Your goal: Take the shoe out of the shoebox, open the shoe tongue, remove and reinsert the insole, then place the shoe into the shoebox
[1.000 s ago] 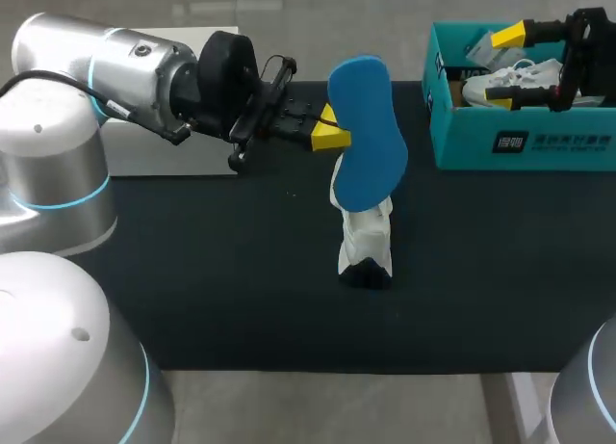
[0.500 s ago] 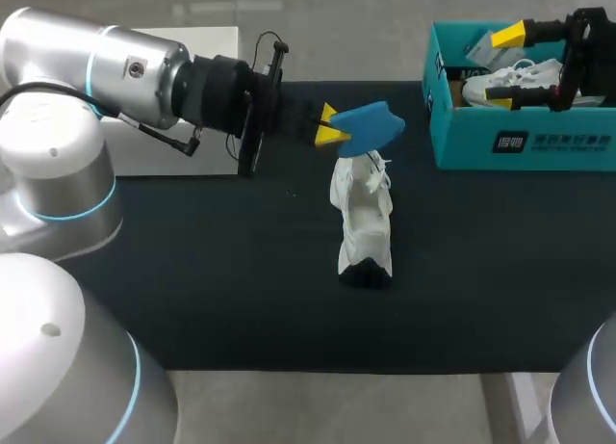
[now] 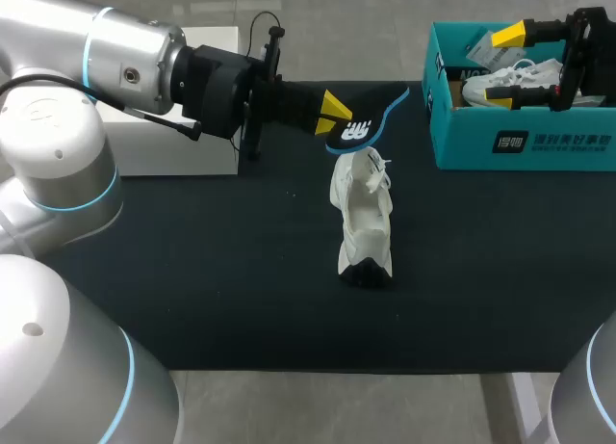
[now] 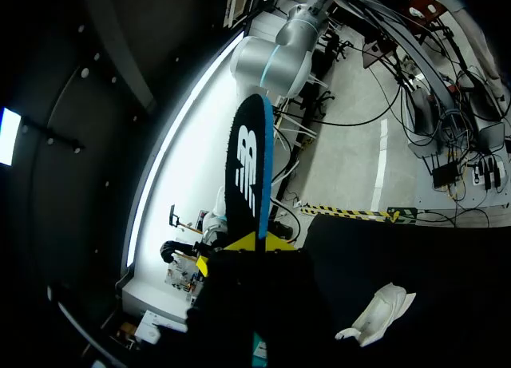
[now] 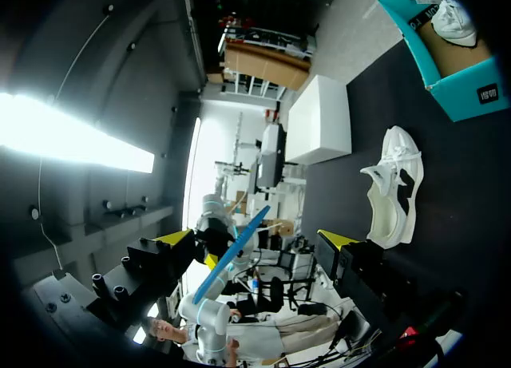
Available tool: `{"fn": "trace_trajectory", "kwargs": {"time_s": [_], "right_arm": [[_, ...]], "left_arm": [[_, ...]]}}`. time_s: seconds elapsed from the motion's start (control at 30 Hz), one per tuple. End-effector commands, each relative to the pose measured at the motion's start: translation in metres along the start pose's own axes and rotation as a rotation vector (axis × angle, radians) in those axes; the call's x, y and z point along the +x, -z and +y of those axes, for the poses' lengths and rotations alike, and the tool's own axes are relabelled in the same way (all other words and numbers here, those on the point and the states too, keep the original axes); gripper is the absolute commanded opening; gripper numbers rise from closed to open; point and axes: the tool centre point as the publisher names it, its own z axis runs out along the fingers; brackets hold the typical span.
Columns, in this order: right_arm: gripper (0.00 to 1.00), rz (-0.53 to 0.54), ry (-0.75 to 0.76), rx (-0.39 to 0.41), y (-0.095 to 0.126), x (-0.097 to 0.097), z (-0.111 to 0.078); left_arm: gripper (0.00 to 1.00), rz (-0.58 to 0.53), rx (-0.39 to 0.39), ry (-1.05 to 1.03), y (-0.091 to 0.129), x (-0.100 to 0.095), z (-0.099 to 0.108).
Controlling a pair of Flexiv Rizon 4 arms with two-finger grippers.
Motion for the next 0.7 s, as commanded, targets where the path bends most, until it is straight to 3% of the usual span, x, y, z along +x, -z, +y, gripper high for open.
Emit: {"fn": "trace_trajectory", "kwargs": {"time_s": [0.03,0.23,0.47,0.7], "right_arm": [[1.0,0.0,-0.001,-0.003,-0.001,0.0,0.0],[1.0,0.008,0.0,0.008,-0.003,0.0,0.0],[1.0,-0.012,0.003,0.02,-0.013,-0.002,0.002],[1.0,-0.089,-0.015,-0.031,-0.018,-0.013,0.003]], "left_arm": [[0.0,0.048,-0.109,-0.573,-0.002,0.008,0.005],[0.0,0.21,-0.103,-0.611,-0.003,0.02,0.02],[0.0,0.308,-0.205,-0.585,-0.015,0.023,0.041],[0.0,0.266,-0.333,-0.454,-0.038,0.012,0.063]]}}
